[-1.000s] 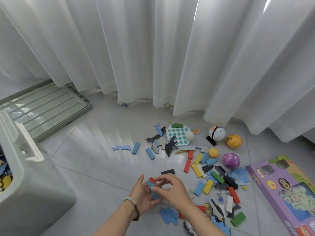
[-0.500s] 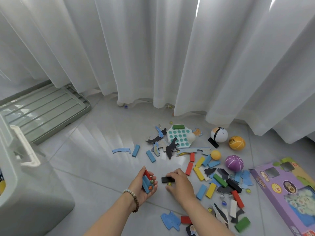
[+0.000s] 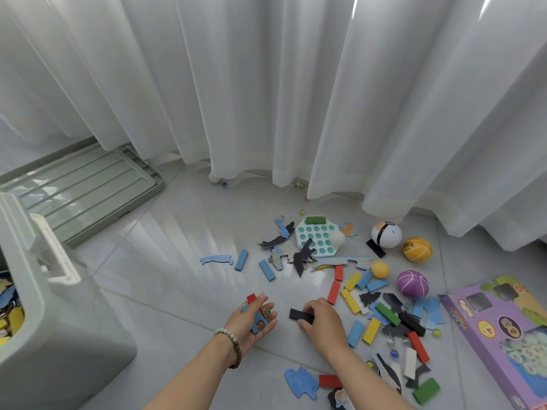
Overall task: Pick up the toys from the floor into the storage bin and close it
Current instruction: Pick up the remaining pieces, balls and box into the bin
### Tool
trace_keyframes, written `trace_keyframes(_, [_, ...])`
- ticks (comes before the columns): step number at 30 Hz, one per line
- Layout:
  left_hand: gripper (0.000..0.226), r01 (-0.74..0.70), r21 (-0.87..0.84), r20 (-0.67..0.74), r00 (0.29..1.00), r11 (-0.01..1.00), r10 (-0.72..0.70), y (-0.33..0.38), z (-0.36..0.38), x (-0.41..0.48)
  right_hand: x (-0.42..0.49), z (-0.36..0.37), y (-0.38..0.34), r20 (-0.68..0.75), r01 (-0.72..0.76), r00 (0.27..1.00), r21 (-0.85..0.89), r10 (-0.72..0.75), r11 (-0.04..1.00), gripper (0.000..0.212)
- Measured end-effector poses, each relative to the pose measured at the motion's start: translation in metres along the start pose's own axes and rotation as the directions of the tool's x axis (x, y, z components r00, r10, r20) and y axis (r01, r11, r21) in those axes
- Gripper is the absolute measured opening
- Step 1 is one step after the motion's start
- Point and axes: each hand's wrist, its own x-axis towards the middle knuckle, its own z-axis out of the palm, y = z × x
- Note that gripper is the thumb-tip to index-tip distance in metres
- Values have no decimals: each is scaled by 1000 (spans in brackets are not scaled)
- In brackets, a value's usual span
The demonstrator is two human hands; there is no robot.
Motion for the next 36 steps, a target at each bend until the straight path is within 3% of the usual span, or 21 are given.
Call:
trace_keyframes(1, [22,-6,0,-1,1000,1000,6,-1,0,0,-1,-1,-1,-9,-41,999,63,42,997,13])
trace_keyframes(3, [21,-24,7,1,1000,1000,24,2,-1,-2,-4,-6,-8,-15,-154,985,345,170,926,11])
trace_keyframes(5, [20,-49,-1,8,999,999,49,11,0,-7,-8,-18,-25,64,-230,965,676,255,700,9])
trace_keyframes(7, [20,-82,-38,6,997,996,82,25,2,-16,-11,-33,-48,136,-251,960,812,246,526,12])
trace_keyframes(10, [26,-119,-77,-12,993,990,118,44,5,-30,-15,-55,-82,190,-250,964,888,188,387,12])
trace_keyframes(11, [27,-115,-98,-6,993,988,115,49,3,-34,-17,-60,-93,206,-249,967,884,149,396,12])
trace_keyframes(14, [48,-16,-187,96,995,982,34,61,-7,-47,-23,-62,-121,189,-110,980,762,-57,638,16])
trace_keyframes(16, [61,42,-246,187,982,968,5,63,-16,-52,-27,-57,-137,165,21,971,669,-176,743,13])
trace_keyframes(18, [49,5,-272,159,986,962,40,61,-26,-52,-26,-51,-145,102,132,969,560,-227,818,8])
trace_keyframes(21, [26,-87,-228,-6,996,970,88,55,-47,-45,-12,-44,-133,24,64,995,555,-93,830,6])
trace_keyframes(24, [21,-109,-147,-93,991,983,96,51,-67,-39,-1,-37,-94,-21,-58,996,572,86,818,4])
trace_keyframes(28, [23,-108,-71,-108,989,992,100,51,-70,-28,8,-38,-37,-231,-117,946,411,228,904,35])
trace_keyframes(30, [24,-109,-48,-107,989,993,103,51,-62,-22,15,-45,-15,-275,-202,927,212,256,956,55])
trace_keyframes(32, [25,-103,-27,-100,990,994,100,51,-51,-15,23,-52,5,-219,-298,930,26,296,954,66])
trace_keyframes(34, [26,-93,-3,-77,993,996,93,50,-37,-7,28,-52,19,-86,-358,931,-24,355,934,64])
trace_keyframes(36, [27,-81,22,-54,995,996,82,47,-23,0,28,-43,24,25,-329,943,-64,331,942,61])
